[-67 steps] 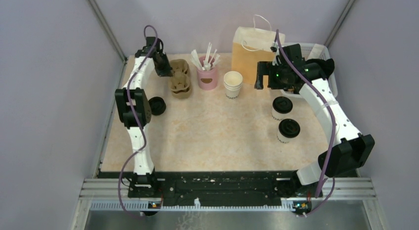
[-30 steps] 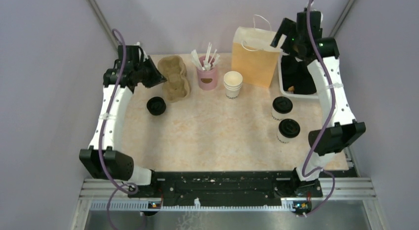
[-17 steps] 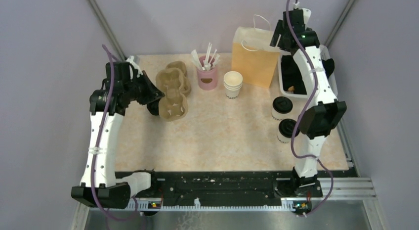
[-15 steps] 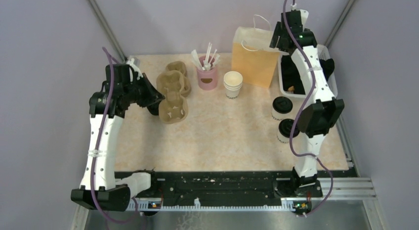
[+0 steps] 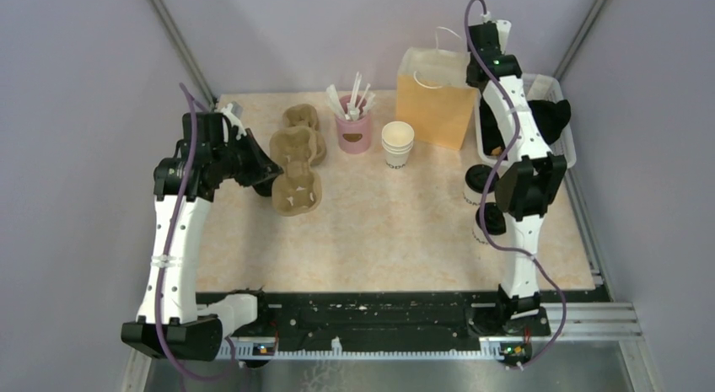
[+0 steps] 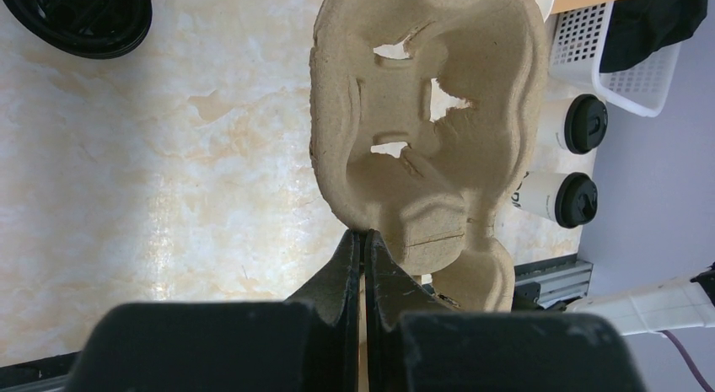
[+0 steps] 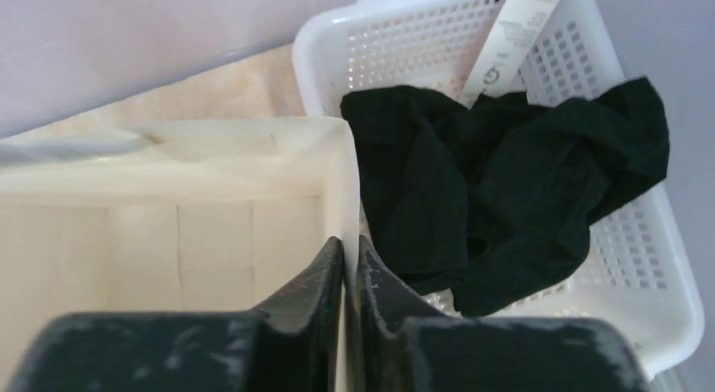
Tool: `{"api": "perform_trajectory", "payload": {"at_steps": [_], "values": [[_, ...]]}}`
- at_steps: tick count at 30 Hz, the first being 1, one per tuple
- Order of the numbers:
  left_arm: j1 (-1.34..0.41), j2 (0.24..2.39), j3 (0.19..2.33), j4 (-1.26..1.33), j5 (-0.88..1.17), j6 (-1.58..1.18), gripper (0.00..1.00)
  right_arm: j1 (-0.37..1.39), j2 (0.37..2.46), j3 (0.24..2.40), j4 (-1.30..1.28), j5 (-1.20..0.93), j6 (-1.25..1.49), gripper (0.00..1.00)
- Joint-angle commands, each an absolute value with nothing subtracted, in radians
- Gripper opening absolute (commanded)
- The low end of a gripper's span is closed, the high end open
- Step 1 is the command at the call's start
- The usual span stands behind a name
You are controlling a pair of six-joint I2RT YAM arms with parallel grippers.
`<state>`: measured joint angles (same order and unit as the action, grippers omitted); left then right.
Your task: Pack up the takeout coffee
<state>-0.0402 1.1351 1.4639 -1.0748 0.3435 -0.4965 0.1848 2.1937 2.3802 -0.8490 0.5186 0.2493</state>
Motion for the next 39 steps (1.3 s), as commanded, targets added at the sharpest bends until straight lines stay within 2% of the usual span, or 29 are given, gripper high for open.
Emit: {"api": "perform_trajectory", "payload": {"at_steps": [1, 2, 12, 18, 31, 39], "values": [[-0.040, 1.142, 1.467, -1.062, 0.350, -0.474, 0.00, 0.181, 2.184, 2.487, -0.818, 0.544, 0.221, 0.03], [-0.039, 1.142, 1.467, -1.061, 0.349, -0.474, 0.00, 0.180, 2.178, 2.505, -0.817, 0.543, 0.217, 0.00], [-0.040, 1.142, 1.479, -1.052, 0.351, -0.467, 0.00, 0.180, 1.954, 2.540, -0.622, 0.484, 0.293, 0.00], [-0.040, 1.128, 1.509, -1.066, 0.340, -0.451, 0.00, 0.181, 1.768, 2.499, -0.617, 0.301, 0.404, 0.00], [-0.039, 1.059, 1.624, -1.146, 0.275, -0.456, 0.00, 0.339, 1.428, 2.130, -0.791, -0.100, 0.601, 0.00], [-0.039, 1.039, 1.687, -1.212, 0.232, -0.453, 0.00, 0.473, 1.366, 1.854, -0.835, -0.092, 0.728, 0.00]]}}
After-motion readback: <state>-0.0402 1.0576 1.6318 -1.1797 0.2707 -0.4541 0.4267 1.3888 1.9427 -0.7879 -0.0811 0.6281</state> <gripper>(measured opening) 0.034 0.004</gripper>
